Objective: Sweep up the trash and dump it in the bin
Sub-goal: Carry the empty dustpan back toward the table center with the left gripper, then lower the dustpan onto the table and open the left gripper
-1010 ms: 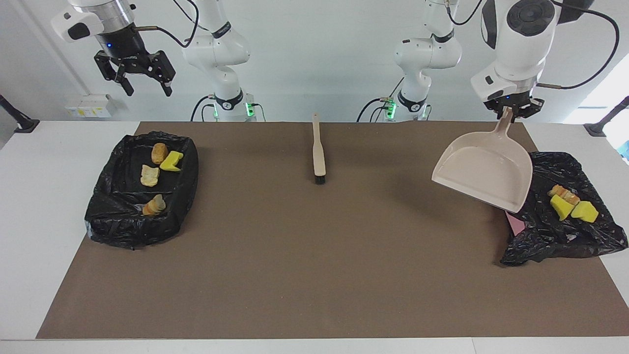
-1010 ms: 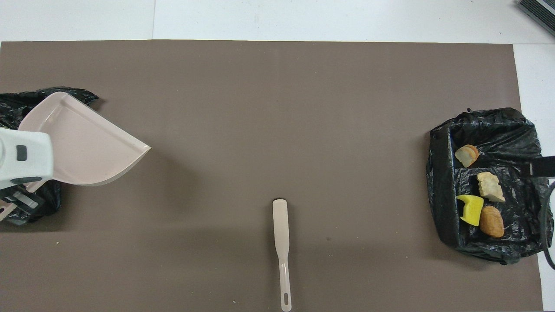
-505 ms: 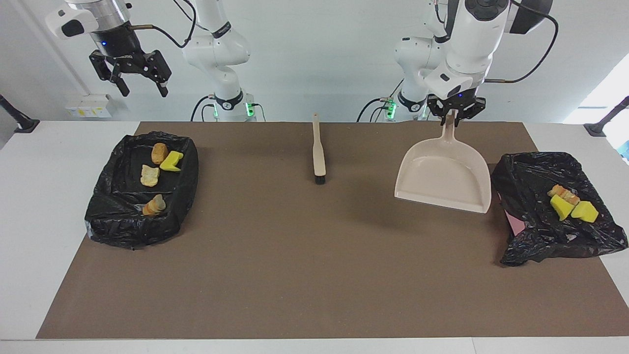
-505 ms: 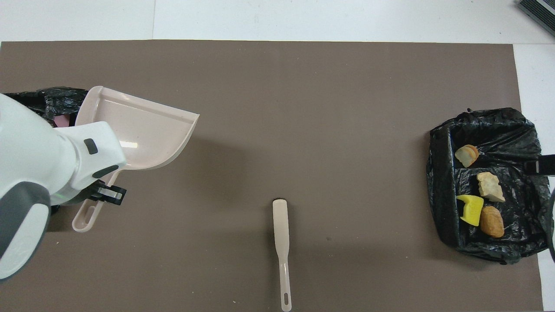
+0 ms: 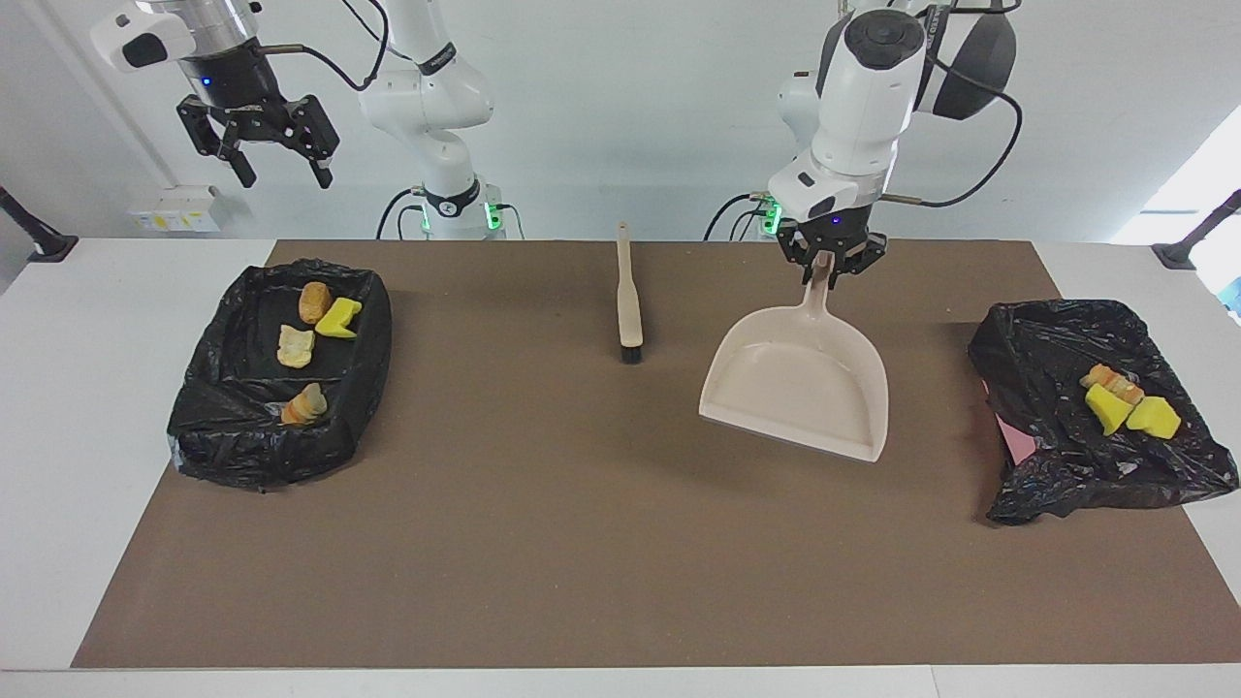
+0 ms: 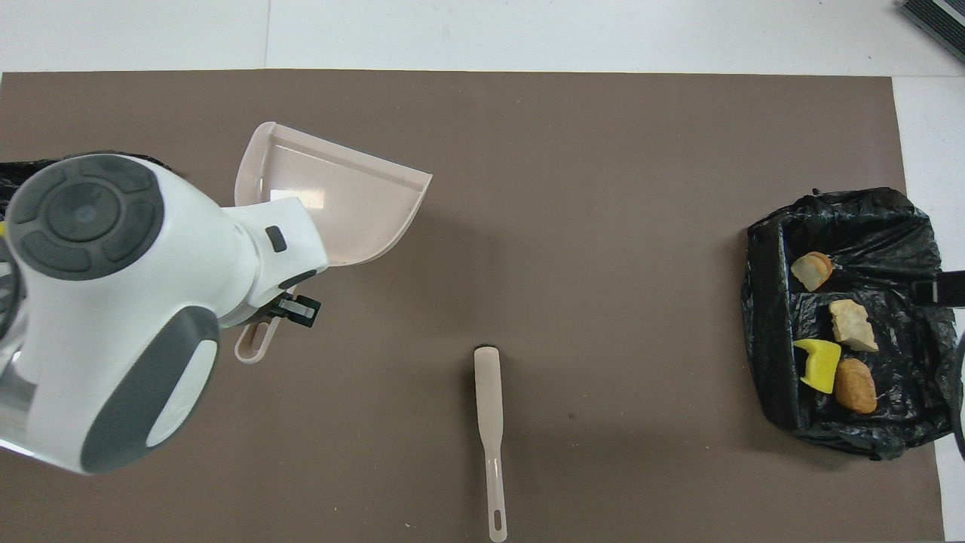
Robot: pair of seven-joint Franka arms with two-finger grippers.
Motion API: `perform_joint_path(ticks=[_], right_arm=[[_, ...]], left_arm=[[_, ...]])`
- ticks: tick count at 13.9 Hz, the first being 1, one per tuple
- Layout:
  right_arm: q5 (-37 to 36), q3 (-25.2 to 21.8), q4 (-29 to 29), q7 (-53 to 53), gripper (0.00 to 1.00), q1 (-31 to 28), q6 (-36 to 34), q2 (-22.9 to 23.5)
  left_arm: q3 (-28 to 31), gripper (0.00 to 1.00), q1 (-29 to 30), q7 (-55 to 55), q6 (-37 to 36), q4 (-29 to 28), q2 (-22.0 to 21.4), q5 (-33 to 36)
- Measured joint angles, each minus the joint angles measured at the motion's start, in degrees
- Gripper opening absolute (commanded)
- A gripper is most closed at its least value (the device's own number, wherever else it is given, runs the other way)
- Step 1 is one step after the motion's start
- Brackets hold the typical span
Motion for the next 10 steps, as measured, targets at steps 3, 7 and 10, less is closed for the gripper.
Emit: perform_joint_path(ticks=[3,7,10], right_arm=[[-0.1,0.0,0.0,0.0,1.00,0.0,0.3,0.0],[-0.1,-0.1,-0.1,0.0,1.00,-0.1,0.5,0.0],[-0.1,-0.1,-0.2,0.0,1.00,-0.2,0.5,0.0]], left_arm=[[-0.1,0.00,-3.2,-4.3,4.8,0.2,4.7,0.0],[-0.1,0.00,-7.6,-13.9,9.3,5.3,15.1,-0.2],[-0.1,0.00,-9.1,-19.1,13.6,7.8,20.7,-1.2]])
